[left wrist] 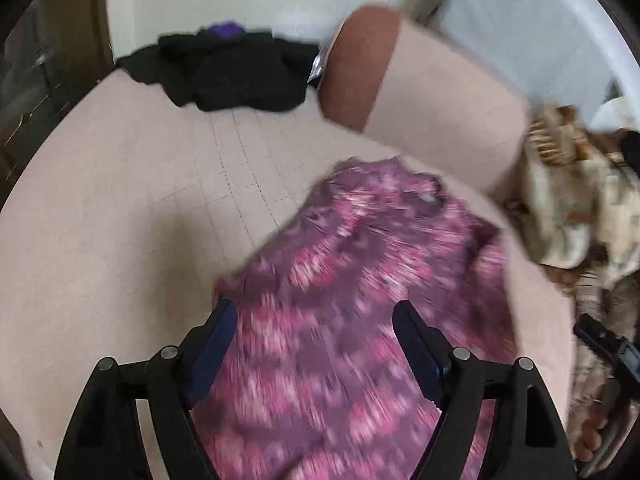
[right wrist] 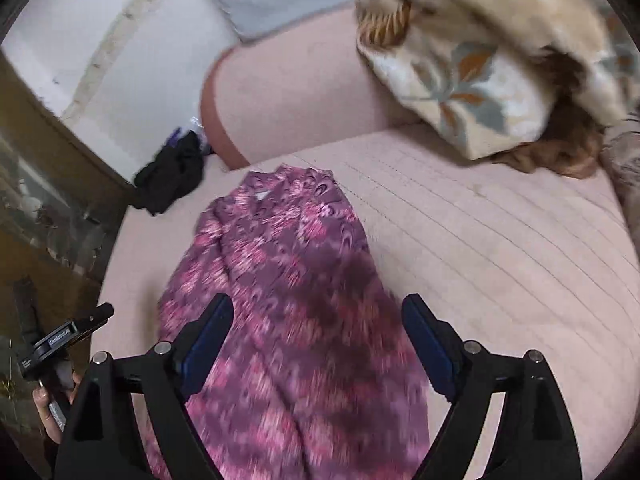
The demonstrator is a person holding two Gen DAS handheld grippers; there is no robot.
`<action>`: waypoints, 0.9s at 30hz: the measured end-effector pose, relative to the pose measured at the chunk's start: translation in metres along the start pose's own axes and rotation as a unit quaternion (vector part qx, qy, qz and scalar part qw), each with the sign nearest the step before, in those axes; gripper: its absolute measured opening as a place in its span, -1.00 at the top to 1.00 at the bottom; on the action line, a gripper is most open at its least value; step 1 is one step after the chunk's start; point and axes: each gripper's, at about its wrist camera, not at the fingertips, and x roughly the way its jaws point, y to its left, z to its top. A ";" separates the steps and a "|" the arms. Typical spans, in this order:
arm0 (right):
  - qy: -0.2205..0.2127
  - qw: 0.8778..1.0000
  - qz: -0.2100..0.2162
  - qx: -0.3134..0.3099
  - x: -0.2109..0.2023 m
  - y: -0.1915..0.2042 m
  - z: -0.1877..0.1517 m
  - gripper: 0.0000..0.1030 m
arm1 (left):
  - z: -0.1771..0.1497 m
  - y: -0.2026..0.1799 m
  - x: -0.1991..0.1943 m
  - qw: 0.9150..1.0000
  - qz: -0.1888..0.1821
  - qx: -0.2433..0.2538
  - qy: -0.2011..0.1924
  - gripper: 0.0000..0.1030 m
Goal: Fold small clothes
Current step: 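Grasp the shirt hem with the right tool and fold it toward the collar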
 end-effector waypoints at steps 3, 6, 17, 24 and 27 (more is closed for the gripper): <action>0.026 1.000 0.007 -0.009 0.049 -0.002 0.027 -0.66 | 0.039 -0.006 0.053 0.999 -0.014 0.009 0.032 -0.62; 0.048 0.998 0.000 -0.036 0.095 0.003 0.056 -0.66 | 0.075 -0.012 0.095 0.998 -0.022 0.020 0.050 -0.62; 0.122 0.989 -0.072 -0.050 0.214 -0.009 0.116 0.85 | 0.126 -0.020 0.179 0.994 -0.040 0.047 0.092 0.52; 0.103 0.990 -0.079 -0.063 0.188 -0.012 0.116 0.87 | 0.130 -0.004 0.140 0.995 -0.071 0.025 0.062 0.88; 0.071 0.992 -0.075 -0.078 0.148 -0.002 0.113 0.88 | 0.126 0.005 0.089 0.995 -0.093 0.020 0.022 0.88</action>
